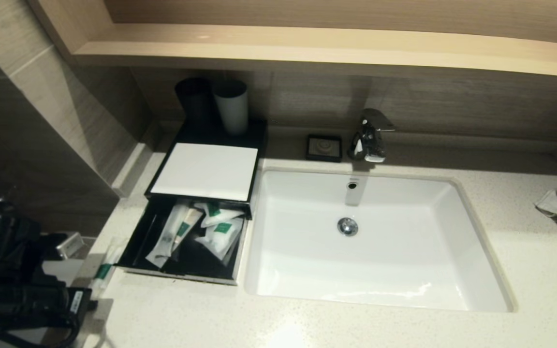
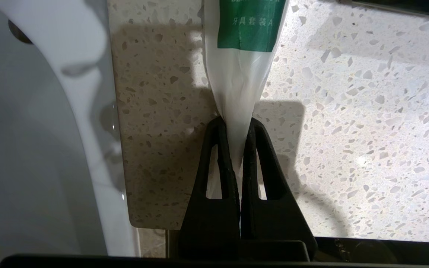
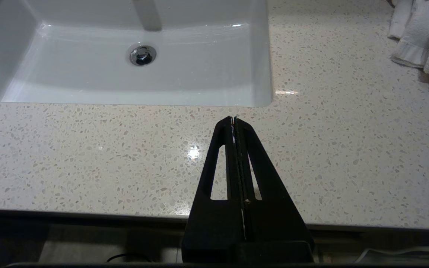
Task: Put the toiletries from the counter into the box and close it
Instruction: Pick up the bathroom toiletry
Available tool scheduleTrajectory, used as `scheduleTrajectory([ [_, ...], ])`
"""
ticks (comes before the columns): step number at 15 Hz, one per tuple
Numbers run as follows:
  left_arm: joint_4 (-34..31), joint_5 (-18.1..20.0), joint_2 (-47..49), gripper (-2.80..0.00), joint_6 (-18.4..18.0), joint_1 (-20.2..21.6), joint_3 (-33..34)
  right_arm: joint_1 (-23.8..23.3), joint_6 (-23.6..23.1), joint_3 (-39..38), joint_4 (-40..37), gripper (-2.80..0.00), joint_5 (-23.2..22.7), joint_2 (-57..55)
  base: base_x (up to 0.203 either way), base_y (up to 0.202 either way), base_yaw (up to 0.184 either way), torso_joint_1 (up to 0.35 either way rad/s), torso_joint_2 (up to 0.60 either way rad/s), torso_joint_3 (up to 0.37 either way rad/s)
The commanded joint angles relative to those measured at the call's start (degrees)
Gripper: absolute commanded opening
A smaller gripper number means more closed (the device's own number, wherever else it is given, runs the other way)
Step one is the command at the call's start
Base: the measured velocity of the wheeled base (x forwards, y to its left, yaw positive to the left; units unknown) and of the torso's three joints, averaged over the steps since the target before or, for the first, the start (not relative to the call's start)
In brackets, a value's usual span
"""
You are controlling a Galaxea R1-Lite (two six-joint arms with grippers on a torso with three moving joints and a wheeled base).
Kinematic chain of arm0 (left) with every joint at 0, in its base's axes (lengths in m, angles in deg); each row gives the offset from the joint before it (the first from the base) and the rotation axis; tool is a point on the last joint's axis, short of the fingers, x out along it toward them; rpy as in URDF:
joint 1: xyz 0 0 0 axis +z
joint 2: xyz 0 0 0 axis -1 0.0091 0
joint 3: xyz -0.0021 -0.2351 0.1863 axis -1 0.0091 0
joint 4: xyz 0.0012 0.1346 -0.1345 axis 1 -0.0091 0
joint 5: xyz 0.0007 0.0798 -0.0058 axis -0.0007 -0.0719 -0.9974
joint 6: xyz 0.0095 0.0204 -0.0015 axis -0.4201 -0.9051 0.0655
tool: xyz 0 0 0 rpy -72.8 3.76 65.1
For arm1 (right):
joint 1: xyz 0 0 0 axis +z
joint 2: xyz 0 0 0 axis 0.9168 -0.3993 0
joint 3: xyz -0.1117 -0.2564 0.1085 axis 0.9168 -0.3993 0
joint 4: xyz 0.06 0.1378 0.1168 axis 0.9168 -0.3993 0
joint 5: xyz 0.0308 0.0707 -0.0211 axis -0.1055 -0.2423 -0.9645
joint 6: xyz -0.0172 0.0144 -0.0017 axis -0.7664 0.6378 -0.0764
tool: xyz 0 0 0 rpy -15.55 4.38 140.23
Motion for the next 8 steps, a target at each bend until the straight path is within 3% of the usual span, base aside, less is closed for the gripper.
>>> scheduleTrajectory([
  [1, 0.0, 0.0, -0.5, -2.80, -0.1, 0.0, -0.1, 0.0, 0.0, 0.0, 0.0, -2.80, 0.0, 0.0, 0.000, 0.000, 0.000, 0.000, 0.00, 0.000],
  [8, 0.1, 0.3, -4.7, -2.80, 0.3, 0.1, -0.9, -0.1, 0.0, 0.0, 0.0, -2.80, 0.0, 0.0, 0.000, 0.000, 0.000, 0.000, 0.00, 0.000],
])
